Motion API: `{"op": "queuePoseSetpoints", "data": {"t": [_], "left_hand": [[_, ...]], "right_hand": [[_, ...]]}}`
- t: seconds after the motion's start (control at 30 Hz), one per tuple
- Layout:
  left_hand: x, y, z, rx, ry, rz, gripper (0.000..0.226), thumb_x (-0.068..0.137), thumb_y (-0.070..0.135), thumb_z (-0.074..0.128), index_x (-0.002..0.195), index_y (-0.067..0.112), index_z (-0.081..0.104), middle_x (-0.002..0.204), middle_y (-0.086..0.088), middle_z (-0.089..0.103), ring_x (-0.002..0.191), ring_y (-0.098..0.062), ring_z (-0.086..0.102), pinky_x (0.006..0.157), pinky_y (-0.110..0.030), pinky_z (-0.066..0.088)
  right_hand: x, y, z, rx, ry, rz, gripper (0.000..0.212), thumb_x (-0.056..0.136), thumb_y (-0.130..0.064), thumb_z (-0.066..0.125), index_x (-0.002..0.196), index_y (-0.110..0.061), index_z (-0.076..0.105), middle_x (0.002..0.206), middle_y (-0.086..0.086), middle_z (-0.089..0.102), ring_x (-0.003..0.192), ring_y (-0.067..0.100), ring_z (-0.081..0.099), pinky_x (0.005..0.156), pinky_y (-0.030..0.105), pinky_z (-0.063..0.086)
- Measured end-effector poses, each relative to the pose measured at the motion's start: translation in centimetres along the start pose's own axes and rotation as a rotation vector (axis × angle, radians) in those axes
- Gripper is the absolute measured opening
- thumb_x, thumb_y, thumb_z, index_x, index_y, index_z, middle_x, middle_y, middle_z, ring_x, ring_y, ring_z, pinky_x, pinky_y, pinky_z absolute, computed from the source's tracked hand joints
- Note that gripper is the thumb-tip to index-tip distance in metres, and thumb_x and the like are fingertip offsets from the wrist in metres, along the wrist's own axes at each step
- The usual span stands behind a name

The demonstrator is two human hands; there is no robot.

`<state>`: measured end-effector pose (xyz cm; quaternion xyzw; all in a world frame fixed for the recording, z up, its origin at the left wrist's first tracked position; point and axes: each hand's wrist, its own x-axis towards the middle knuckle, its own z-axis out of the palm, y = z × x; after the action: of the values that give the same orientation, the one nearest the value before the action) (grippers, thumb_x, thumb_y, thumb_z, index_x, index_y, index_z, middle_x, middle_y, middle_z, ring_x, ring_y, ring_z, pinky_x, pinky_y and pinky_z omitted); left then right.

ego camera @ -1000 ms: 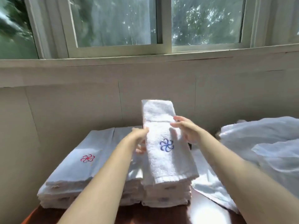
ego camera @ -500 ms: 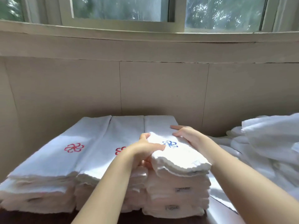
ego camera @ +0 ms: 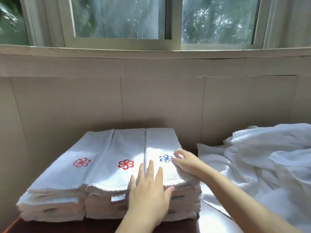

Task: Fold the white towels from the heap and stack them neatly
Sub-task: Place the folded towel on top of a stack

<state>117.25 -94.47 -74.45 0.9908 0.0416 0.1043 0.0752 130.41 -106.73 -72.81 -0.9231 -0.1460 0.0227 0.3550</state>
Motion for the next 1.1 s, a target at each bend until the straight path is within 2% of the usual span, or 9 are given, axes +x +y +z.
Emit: {"op": "queuePoseSetpoints", "data": {"t": [0.07, 0.13, 0.3, 0.33, 0.4, 0.5, 0.87, 0.93, 1.1], "left_hand": [[-2.6, 0.7, 0.3, 0.087, 0.087, 0.053, 0.090, 0.078, 0.058, 0.066, 0.149, 0.016, 0.032, 0.159, -0.009, 0.020, 0.146, -0.025, 0.021, 0.113, -0.052, 0.024], [-4.9, 1.0, 1.0, 0.132, 0.167, 0.104, 0.095, 0.028, 0.055, 0.092, 0.112, 0.014, 0.072, 0.125, -0.008, 0.064, 0.110, -0.022, 0.065, 0.083, -0.048, 0.054], [-10.9, 2.8, 2.0, 0.094, 0.052, 0.087, 0.094, 0.005, 0.054, 0.088, 0.088, 0.012, 0.079, 0.098, -0.013, 0.073, 0.077, -0.018, 0.073, 0.060, -0.043, 0.057], [-12.3, 4.0, 1.3, 0.068, -0.030, 0.078, 0.103, 0.007, 0.056, 0.090, 0.098, 0.009, 0.077, 0.108, -0.014, 0.071, 0.088, -0.021, 0.073, 0.061, -0.045, 0.058], [-14.9, 6.4, 0.0, -0.014, -0.198, 0.034, 0.102, 0.066, 0.056, 0.078, 0.147, 0.009, 0.036, 0.153, -0.023, 0.025, 0.136, -0.024, 0.041, 0.101, -0.050, 0.043], [-16.7, 10.0, 0.1, -0.118, -0.322, 0.115, 0.075, 0.097, 0.042, 0.042, 0.154, 0.024, -0.004, 0.159, -0.007, -0.019, 0.148, -0.025, 0.002, 0.117, -0.048, 0.014], [-13.4, 24.1, -1.4, -0.331, -0.364, 0.350, 0.072, 0.097, 0.038, 0.044, 0.153, 0.021, 0.003, 0.160, -0.011, -0.008, 0.147, -0.029, 0.008, 0.118, -0.043, 0.017], [-11.9, 26.5, -1.4, -0.364, -0.289, 0.392, 0.069, 0.097, 0.037, 0.045, 0.153, 0.019, 0.008, 0.160, -0.010, -0.001, 0.147, -0.025, 0.008, 0.118, -0.040, 0.017], [-8.4, 32.3, -0.5, -0.610, -0.202, 0.472, 0.051, 0.095, 0.026, 0.047, 0.143, 0.018, 0.033, 0.142, -0.001, 0.040, 0.128, -0.017, 0.043, 0.104, -0.028, 0.035]], "right_hand": [[-3.3, 0.6, 0.3, -0.074, -0.009, -0.053, 0.035, 0.094, -0.032, 0.044, 0.125, -0.016, 0.051, 0.131, 0.012, 0.053, 0.121, 0.029, 0.051, 0.100, 0.033, 0.041], [-7.5, 1.5, 0.5, -0.146, -0.012, -0.135, 0.043, 0.095, -0.032, 0.042, 0.135, -0.018, 0.041, 0.139, 0.010, 0.045, 0.126, 0.027, 0.045, 0.104, 0.032, 0.036], [-19.1, 5.9, -1.9, -0.303, -0.238, -0.187, 0.067, 0.095, -0.033, 0.052, 0.150, -0.032, 0.014, 0.155, -0.011, 0.001, 0.143, 0.006, 0.017, 0.107, 0.011, 0.014], [-21.4, 7.1, -2.9, -0.304, -0.244, -0.146, 0.064, 0.094, -0.035, 0.053, 0.149, -0.032, 0.020, 0.154, -0.011, 0.006, 0.144, 0.006, 0.012, 0.111, 0.014, 0.011], [-25.8, 9.3, -5.3, -0.253, -0.159, -0.053, 0.053, 0.092, -0.033, 0.056, 0.142, -0.030, 0.039, 0.147, -0.010, 0.024, 0.142, 0.006, 0.021, 0.106, 0.008, 0.016], [-30.3, 12.1, -10.1, -0.155, 0.023, 0.085, 0.033, 0.091, -0.018, 0.058, 0.123, -0.026, 0.057, 0.129, -0.004, 0.051, 0.120, 0.007, 0.050, 0.091, 0.003, 0.032], [-32.3, 18.4, -23.1, -0.129, 0.619, 0.348, 0.024, 0.090, -0.017, 0.051, 0.109, -0.012, 0.065, 0.103, 0.005, 0.070, 0.087, 0.022, 0.064, 0.064, 0.025, 0.044], [-31.6, 19.6, -24.3, -0.209, 0.692, 0.348, 0.031, 0.089, -0.022, 0.054, 0.118, -0.014, 0.060, 0.113, 0.005, 0.067, 0.102, 0.023, 0.061, 0.077, 0.030, 0.047], [-28.7, 21.6, -24.2, -0.417, 0.484, 0.260, 0.031, 0.081, -0.052, 0.058, 0.097, -0.026, 0.065, 0.108, 0.000, 0.054, 0.101, 0.018, 0.054, 0.075, 0.027, 0.040]]}}
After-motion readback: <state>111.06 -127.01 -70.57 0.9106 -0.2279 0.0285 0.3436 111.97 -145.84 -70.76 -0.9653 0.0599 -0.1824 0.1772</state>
